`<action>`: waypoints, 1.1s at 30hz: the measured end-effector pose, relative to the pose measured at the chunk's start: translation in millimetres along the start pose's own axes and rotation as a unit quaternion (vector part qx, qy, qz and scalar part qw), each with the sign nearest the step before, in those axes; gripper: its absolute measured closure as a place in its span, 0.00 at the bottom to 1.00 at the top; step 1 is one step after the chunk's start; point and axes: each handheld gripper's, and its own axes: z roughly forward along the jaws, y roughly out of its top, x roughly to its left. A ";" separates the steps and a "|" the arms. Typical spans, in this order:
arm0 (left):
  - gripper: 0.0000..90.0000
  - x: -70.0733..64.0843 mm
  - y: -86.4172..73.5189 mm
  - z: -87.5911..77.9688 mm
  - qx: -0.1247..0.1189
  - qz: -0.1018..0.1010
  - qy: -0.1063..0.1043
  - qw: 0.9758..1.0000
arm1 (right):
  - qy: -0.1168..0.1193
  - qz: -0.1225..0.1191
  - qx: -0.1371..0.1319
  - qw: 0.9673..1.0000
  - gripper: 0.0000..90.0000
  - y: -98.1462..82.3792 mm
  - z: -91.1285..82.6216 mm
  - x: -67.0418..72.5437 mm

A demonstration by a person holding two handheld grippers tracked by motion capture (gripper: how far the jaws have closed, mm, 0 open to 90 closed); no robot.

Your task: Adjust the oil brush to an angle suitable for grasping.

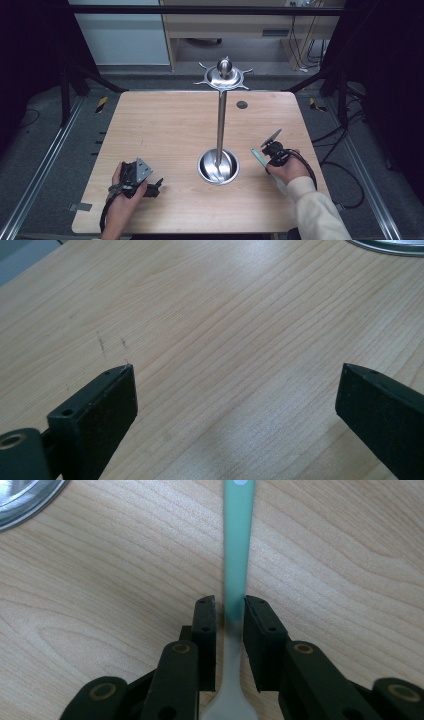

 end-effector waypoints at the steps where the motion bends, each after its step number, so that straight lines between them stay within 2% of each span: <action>1: 0.03 0.0 0.0 0.0 0.000 0.000 0.000 1.000 | 0.000 0.000 0.000 1.000 0.85 0.0 0.0 0.0; 2: 0.03 0.0 0.0 0.0 0.000 0.000 0.000 1.000 | 0.002 0.007 0.001 1.000 0.86 0.4 0.0 0.6; 6: 0.03 -0.1 0.2 0.0 0.000 0.001 0.000 1.000 | 0.000 0.002 0.004 1.000 0.87 1.2 1.3 0.2; 10: 0.03 -0.8 0.6 0.4 0.001 0.002 0.000 1.000 | 0.001 0.010 0.009 1.000 0.88 2.0 2.5 1.0; 13: 0.03 -1.0 0.7 0.4 0.001 0.002 -0.001 1.000 | -0.003 0.000 0.007 1.000 0.89 2.2 3.7 -0.1; 24: 0.03 -0.5 0.4 0.2 0.001 0.002 0.000 1.000 | -0.001 0.010 0.008 1.000 0.91 2.2 3.7 -0.5; 28: 0.03 0.0 0.2 0.3 0.000 0.001 0.000 1.000 | 0.004 0.013 0.002 1.000 0.91 1.2 -2.3 -3.1; 33: 0.03 0.1 0.3 0.3 0.001 0.001 0.000 1.000 | 0.005 0.017 -0.018 1.000 0.91 -1.3 -19.4 -9.9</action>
